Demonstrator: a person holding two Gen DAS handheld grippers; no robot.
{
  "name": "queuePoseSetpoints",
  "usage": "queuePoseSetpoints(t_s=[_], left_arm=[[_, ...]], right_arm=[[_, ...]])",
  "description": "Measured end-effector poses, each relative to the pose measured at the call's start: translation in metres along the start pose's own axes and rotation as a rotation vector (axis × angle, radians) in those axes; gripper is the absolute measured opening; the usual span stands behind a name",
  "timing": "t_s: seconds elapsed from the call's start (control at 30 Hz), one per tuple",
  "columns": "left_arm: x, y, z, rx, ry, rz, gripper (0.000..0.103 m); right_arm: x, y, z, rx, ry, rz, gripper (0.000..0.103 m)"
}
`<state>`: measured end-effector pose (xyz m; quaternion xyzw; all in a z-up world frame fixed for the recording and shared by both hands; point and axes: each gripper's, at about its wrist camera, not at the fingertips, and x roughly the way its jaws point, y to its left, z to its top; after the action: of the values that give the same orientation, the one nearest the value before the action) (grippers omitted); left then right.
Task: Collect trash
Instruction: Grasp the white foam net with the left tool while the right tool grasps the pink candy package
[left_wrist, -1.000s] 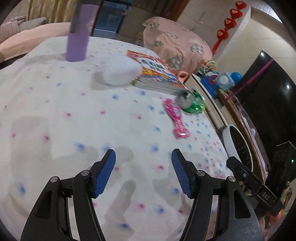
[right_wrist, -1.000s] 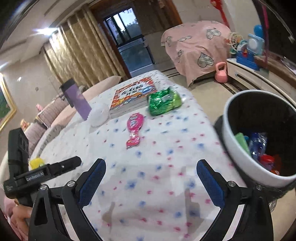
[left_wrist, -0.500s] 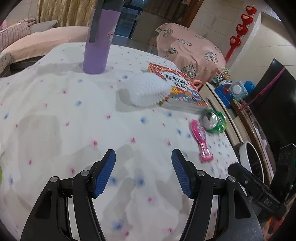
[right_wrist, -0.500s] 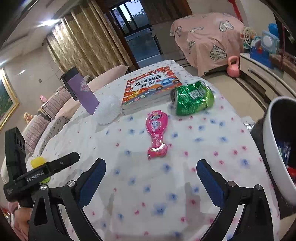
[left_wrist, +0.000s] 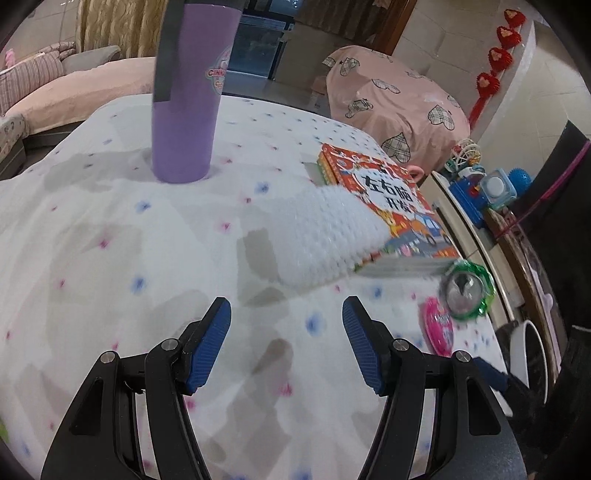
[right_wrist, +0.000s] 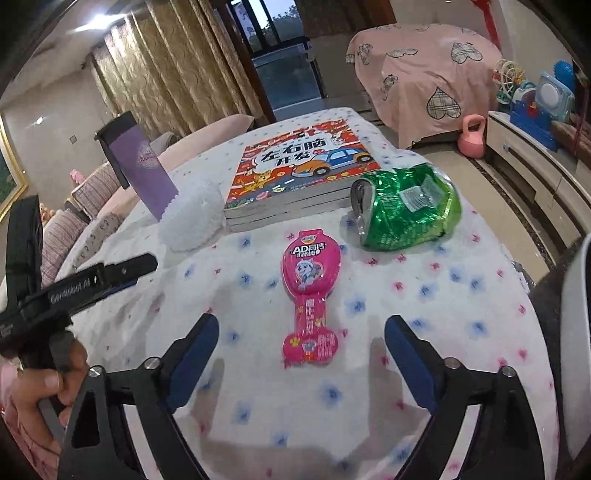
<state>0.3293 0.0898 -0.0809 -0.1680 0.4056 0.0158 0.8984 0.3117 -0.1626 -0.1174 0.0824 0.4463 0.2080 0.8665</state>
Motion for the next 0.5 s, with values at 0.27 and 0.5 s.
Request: queuePoseSetpoints(t_s=[0.27,0.5], left_arm=[[0.031,-0.004,0.009,0.017,0.020,0.016,0.062],[0.028,-0.005,0.002,0.039,0.039,-0.012,0.002]], right_arm=[[0.024,0.006,0.006,-0.050,0.053,-0.053,0.081],[0.022,0.007,0.004,-0.072,0.044,-0.120,0.027]])
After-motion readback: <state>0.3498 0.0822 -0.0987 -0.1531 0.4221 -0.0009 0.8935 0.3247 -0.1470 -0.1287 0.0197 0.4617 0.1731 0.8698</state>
